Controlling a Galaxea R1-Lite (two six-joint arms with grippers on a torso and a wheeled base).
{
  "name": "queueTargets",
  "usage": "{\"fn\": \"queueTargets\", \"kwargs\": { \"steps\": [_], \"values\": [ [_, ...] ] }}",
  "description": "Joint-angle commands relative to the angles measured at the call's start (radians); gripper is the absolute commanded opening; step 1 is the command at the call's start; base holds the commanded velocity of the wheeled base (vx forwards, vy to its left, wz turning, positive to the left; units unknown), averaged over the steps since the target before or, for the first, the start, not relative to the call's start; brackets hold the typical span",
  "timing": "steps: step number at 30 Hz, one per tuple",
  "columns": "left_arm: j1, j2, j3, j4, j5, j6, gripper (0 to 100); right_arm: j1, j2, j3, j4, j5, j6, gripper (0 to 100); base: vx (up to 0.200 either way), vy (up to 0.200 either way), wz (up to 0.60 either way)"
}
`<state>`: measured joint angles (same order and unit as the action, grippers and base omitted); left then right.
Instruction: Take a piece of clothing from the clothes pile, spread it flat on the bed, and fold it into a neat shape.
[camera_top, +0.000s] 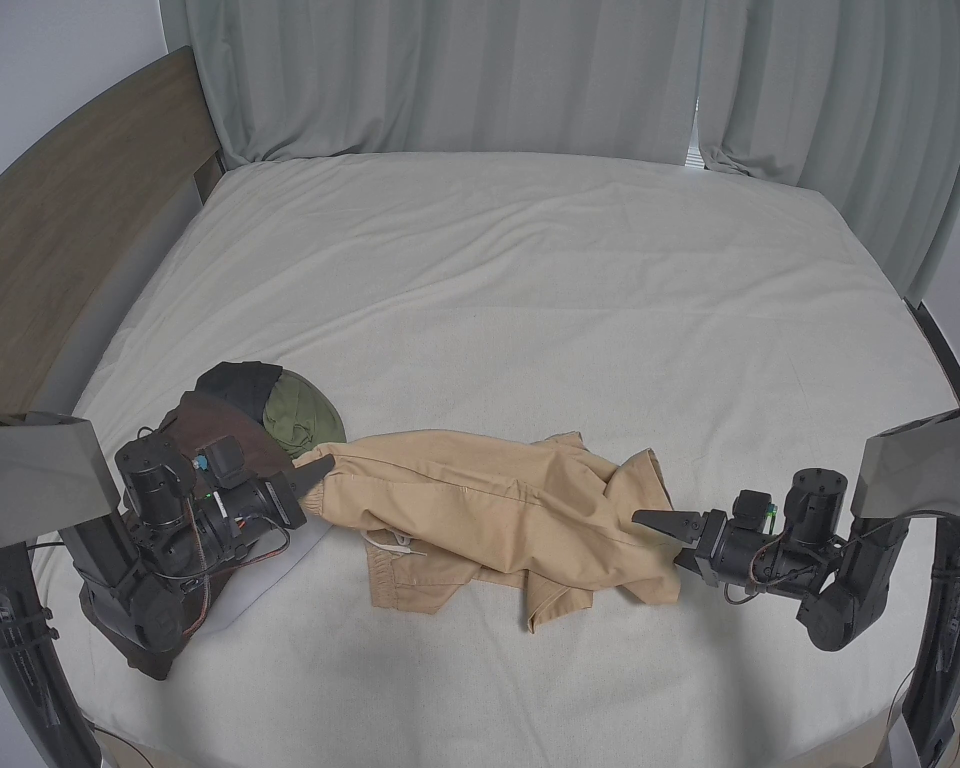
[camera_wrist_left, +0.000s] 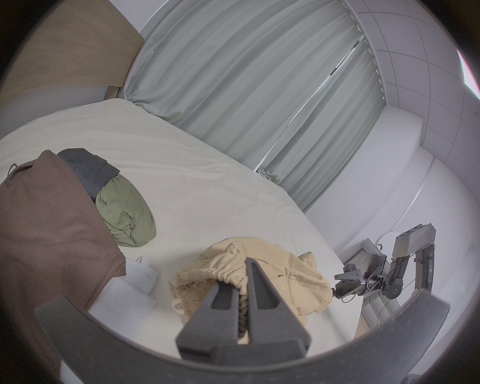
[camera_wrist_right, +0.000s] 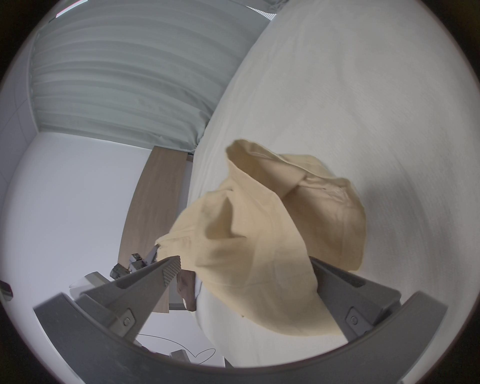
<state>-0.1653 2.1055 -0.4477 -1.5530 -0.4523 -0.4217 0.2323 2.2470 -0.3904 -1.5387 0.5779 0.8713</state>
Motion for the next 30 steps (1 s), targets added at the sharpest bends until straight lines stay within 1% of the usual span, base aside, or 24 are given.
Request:
{"fn": "queueTargets", "kwargs": {
  "steps": [1,3,6,8,12,13,20,27,30],
  "values": [
    [0.0,0.002,-0.002,-0.001,0.0,0.0,0,-0.007,-0.096,0.028,0.0,0.027,0.0,100,0.0,0.0,0.0],
    [0.0,0.002,-0.002,-0.001,0.0,0.0,0,-0.015,-0.112,0.041,0.0,0.056,0.0,100,0.0,0.0,0.0],
    [0.001,0.002,-0.002,-0.001,0.0,0.0,0,-0.051,-0.129,0.062,0.0,0.12,-0.002,100,0.0,0.0,0.0],
    [0.001,0.002,-0.002,-0.001,0.0,0.0,0,-0.064,-0.138,0.071,0.0,0.148,-0.003,100,0.0,0.0,0.0],
    [0.001,0.004,-0.003,-0.001,0.0,0.0,0,-0.091,-0.179,0.113,0.0,0.246,-0.005,100,0.0,0.0,0.0],
    [0.001,0.004,-0.003,-0.001,0.0,0.0,0,-0.091,-0.181,0.116,0.0,0.258,-0.005,100,0.0,0.0,0.0],
    [0.0,0.004,-0.003,-0.001,0.0,0.0,0,-0.076,-0.138,0.11,-0.001,0.261,-0.018,100,0.0,0.0,0.0],
    [-0.003,0.004,-0.002,-0.001,0.0,0.0,0,-0.048,-0.04,0.079,-0.001,0.261,-0.087,100,0.0,0.0,0.0],
    [-0.003,0.004,-0.003,-0.001,0.0,0.0,0,-0.044,-0.029,0.071,-0.001,0.261,-0.104,100,0.0,0.0,0.0]
  ]
}}
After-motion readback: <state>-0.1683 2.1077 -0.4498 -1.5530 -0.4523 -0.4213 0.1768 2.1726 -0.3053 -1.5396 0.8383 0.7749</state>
